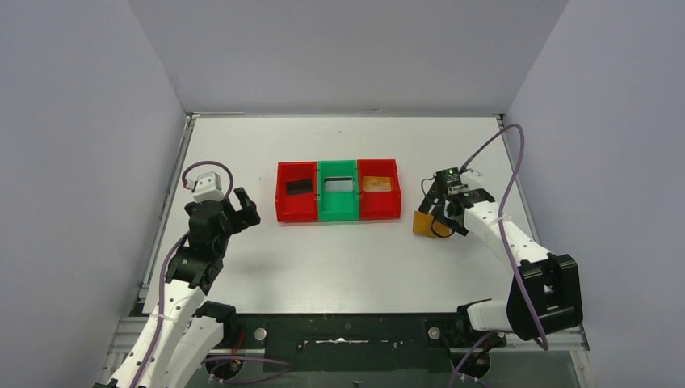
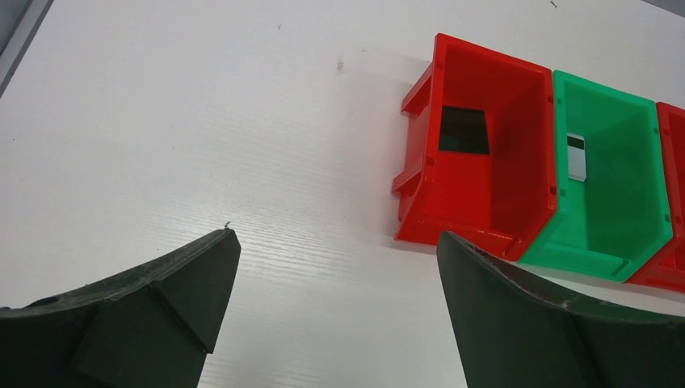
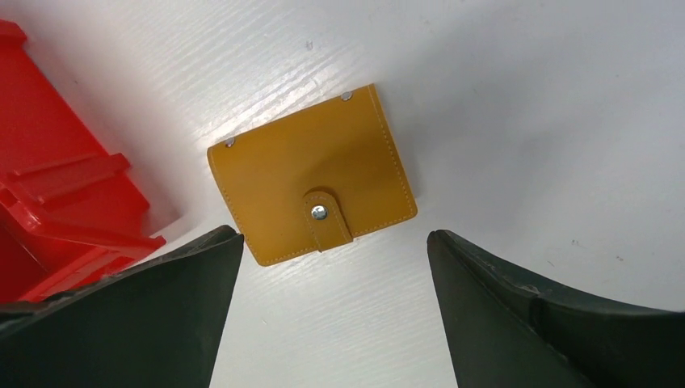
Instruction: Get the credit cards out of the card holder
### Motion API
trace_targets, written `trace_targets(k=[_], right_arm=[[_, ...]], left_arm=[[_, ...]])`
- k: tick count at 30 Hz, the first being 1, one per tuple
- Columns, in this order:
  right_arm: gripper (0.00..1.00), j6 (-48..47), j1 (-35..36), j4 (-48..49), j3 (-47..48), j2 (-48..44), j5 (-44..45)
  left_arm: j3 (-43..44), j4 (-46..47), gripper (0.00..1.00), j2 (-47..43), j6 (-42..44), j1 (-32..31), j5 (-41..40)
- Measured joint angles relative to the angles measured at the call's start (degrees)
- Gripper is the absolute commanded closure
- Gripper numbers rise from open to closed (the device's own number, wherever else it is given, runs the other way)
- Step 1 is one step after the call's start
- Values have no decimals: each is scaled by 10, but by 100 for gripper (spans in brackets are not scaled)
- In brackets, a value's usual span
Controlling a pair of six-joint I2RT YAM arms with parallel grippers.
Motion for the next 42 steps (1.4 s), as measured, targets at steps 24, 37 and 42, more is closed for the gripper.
trace_targets(k=[24, 37, 42], right_arm=[[12, 19, 33, 92, -4, 129, -2], [17, 185, 220, -13, -64, 50, 70], [19, 249, 328, -36, -63, 56, 104]], left_arm=[[0, 0, 5, 0, 0, 0, 1], [0, 0, 5, 1, 0, 0, 5], [0, 0, 5, 2, 0, 0, 6]])
